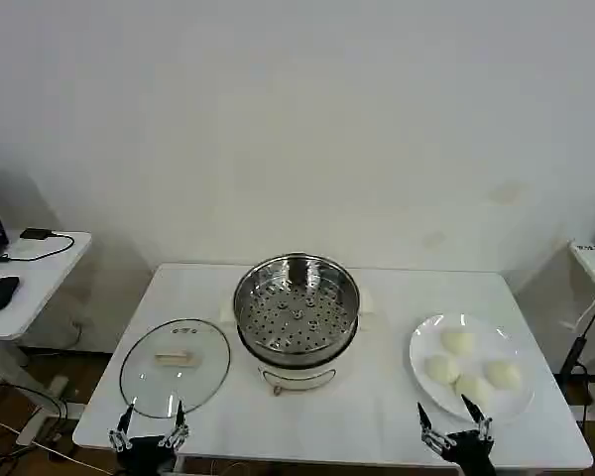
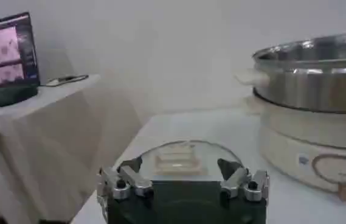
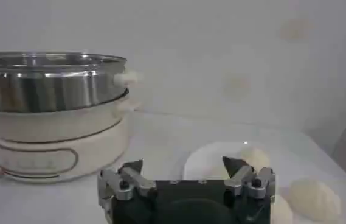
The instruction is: Take steamed baozi put them in steamer then cover it.
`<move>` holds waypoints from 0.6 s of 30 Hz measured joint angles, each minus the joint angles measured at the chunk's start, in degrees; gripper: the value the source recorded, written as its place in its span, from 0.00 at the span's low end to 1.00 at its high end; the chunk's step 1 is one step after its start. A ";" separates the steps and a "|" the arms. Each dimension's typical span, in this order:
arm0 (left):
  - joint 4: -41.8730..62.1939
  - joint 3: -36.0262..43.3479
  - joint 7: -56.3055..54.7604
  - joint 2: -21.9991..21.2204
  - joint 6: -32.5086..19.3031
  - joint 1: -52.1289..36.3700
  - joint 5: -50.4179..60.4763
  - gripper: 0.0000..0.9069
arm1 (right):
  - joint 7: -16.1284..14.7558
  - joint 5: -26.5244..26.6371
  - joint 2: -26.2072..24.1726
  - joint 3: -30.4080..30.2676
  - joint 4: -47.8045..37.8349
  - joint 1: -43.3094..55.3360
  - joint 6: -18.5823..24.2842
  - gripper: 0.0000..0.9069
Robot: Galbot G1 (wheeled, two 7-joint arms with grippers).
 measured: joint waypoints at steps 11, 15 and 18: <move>-0.88 -0.82 1.40 0.34 3.27 -1.02 2.42 1.00 | -10.41 -11.62 -12.74 6.98 -5.82 9.10 -6.06 1.00; -0.98 -0.77 1.55 -0.12 3.33 -1.08 3.26 1.00 | -17.96 -17.69 -18.32 7.97 -9.07 12.99 -5.87 1.00; -0.98 -0.69 1.55 -0.42 3.34 -1.04 3.81 1.00 | -23.69 -21.96 -22.51 7.98 -11.89 16.46 -4.88 1.00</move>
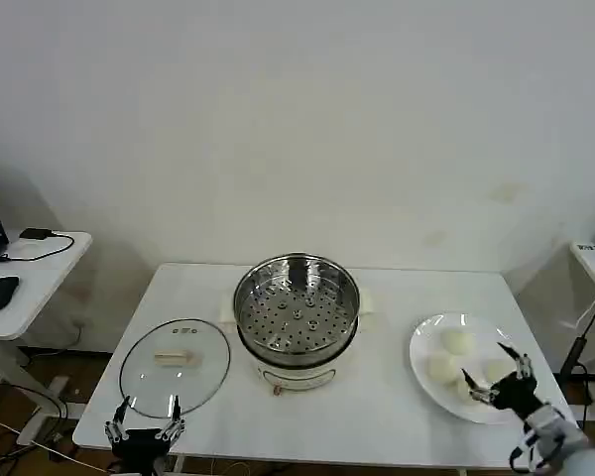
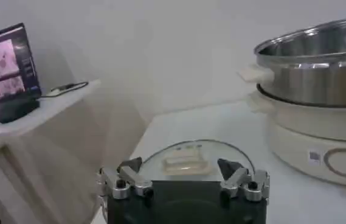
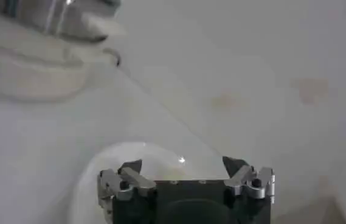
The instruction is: Take steamed baozi put them in steamer then cover it.
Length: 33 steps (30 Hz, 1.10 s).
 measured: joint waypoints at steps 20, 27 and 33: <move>-0.29 0.35 -0.28 -1.92 0.29 -1.40 2.64 1.00 | -27.45 -5.90 -18.59 -38.09 -24.30 46.61 9.65 1.00; -1.45 -0.47 -0.09 -1.72 0.72 -1.98 2.53 1.00 | -31.51 -5.95 -17.31 -55.03 -33.15 62.32 10.48 1.00; -2.12 -0.83 -0.04 -1.84 1.15 -2.57 2.59 1.00 | -33.62 -4.80 -14.70 -65.54 -38.87 70.58 10.15 1.00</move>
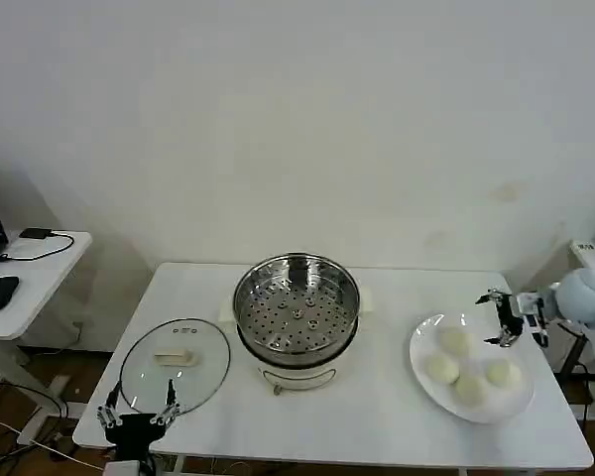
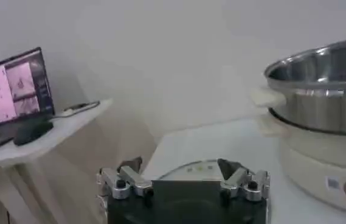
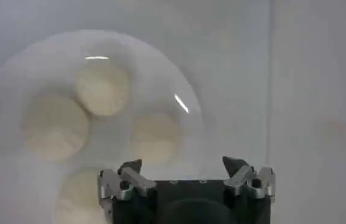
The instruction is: Take steamed baozi put them in steamer then cover it.
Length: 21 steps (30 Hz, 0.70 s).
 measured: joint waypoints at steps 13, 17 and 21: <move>0.49 0.15 0.32 -0.13 0.32 -1.00 0.10 1.00 | -1.01 0.16 4.18 -11.51 -6.30 6.08 -1.36 1.00; 0.63 0.43 0.40 -0.37 0.33 -1.16 0.14 1.00 | -0.96 -0.34 5.01 -12.94 -7.71 6.87 -1.66 1.00; 0.88 0.43 0.36 -0.41 0.30 -1.27 0.16 1.00 | -0.67 -0.55 5.82 -14.12 -8.93 7.56 -1.78 1.00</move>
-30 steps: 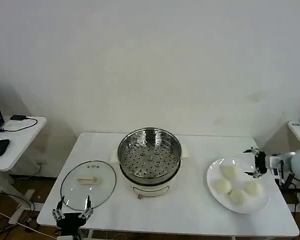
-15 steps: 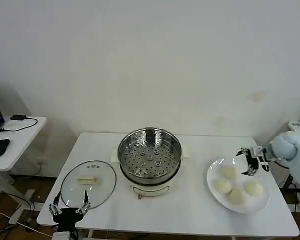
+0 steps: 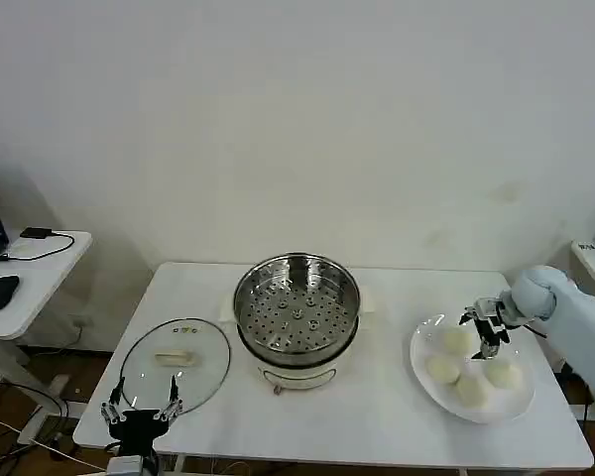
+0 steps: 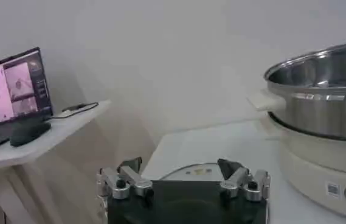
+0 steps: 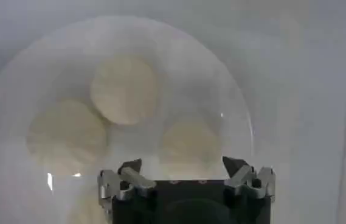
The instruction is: Take steamed baozi put them in steamer then cover it.
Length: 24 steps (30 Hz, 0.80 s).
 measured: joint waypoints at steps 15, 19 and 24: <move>-0.83 0.03 -0.09 -0.04 -0.13 0.33 0.01 1.00 | 0.70 -0.05 2.00 -1.96 -2.56 1.15 -0.39 0.71; -0.93 0.05 -0.10 -0.10 -0.15 0.37 0.01 1.00 | 0.73 0.00 1.98 -2.27 -2.51 1.32 -0.37 0.67; -1.29 0.19 -0.13 -0.27 -0.21 0.51 0.02 1.00 | 0.92 0.02 1.49 -2.40 -2.00 1.07 -0.29 0.64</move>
